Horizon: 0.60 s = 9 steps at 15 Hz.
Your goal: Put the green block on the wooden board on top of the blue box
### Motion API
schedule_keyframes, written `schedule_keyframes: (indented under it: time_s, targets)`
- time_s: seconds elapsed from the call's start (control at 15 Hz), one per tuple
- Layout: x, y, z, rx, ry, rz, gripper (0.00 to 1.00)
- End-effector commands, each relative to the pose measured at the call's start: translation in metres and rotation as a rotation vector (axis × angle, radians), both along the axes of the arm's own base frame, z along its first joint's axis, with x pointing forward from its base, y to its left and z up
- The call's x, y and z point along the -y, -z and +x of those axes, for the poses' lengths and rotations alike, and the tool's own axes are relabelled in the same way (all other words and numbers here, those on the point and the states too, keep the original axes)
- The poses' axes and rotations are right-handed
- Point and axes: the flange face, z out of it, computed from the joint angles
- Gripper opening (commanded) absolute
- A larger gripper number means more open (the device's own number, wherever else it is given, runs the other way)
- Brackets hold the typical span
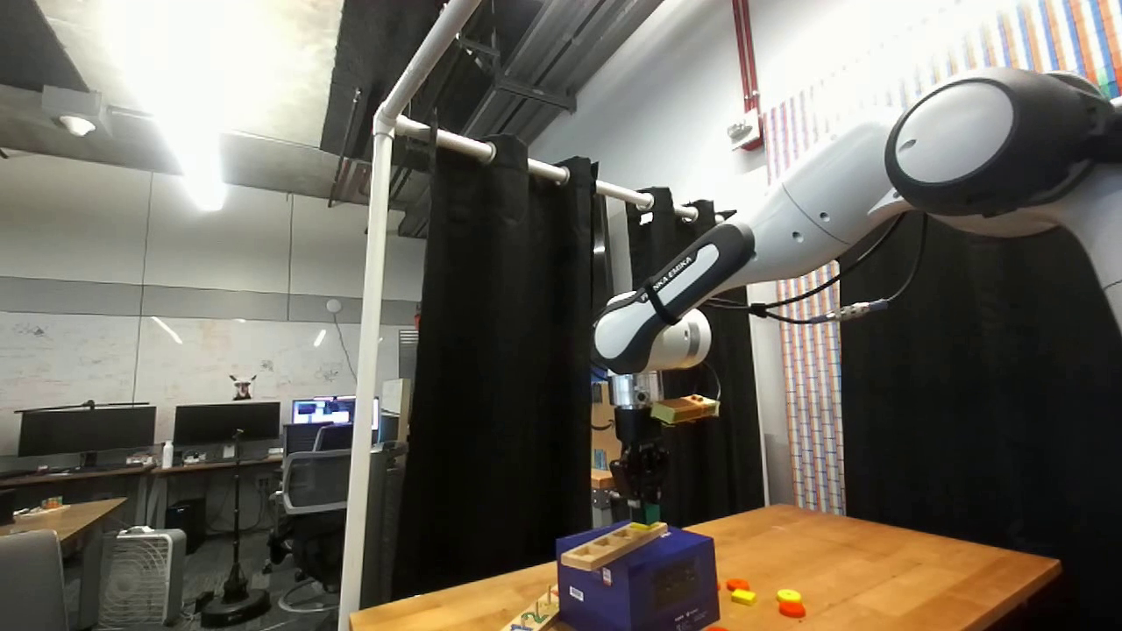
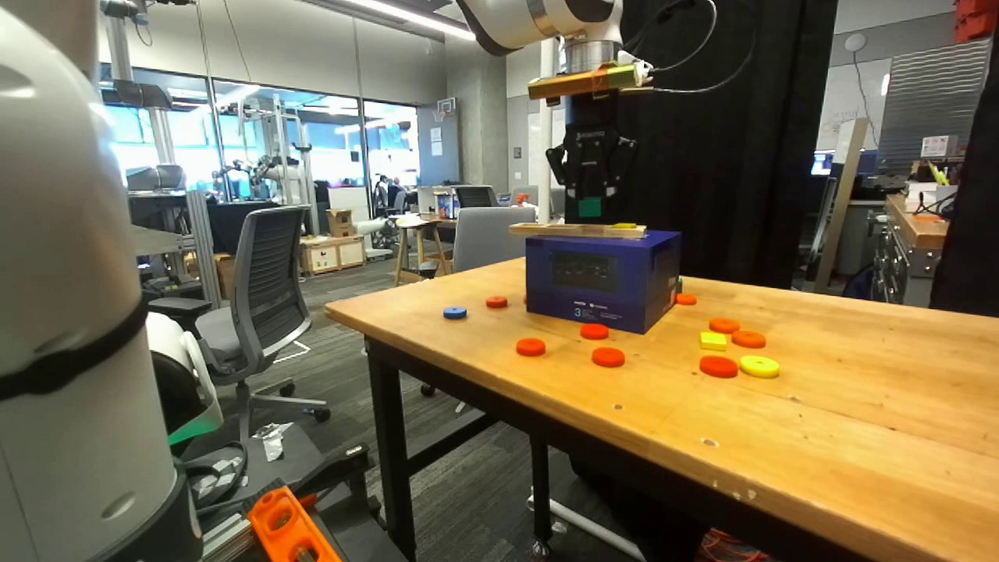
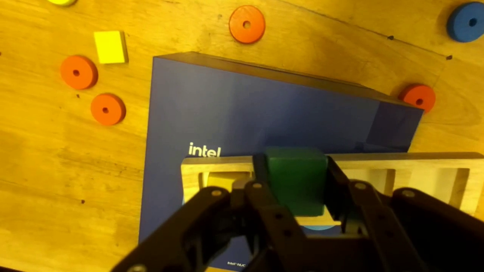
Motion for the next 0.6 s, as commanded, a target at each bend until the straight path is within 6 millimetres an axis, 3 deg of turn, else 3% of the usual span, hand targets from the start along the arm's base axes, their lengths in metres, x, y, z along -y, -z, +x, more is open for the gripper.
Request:
schedule_keyframes:
  time_s: [0.0, 0.53]
  targets:
    - [-0.004, -0.006, 0.016, -0.011, -0.029, -0.018, 0.15]
    - [-0.011, -0.002, 0.026, -0.027, -0.04, -0.003, 0.15]
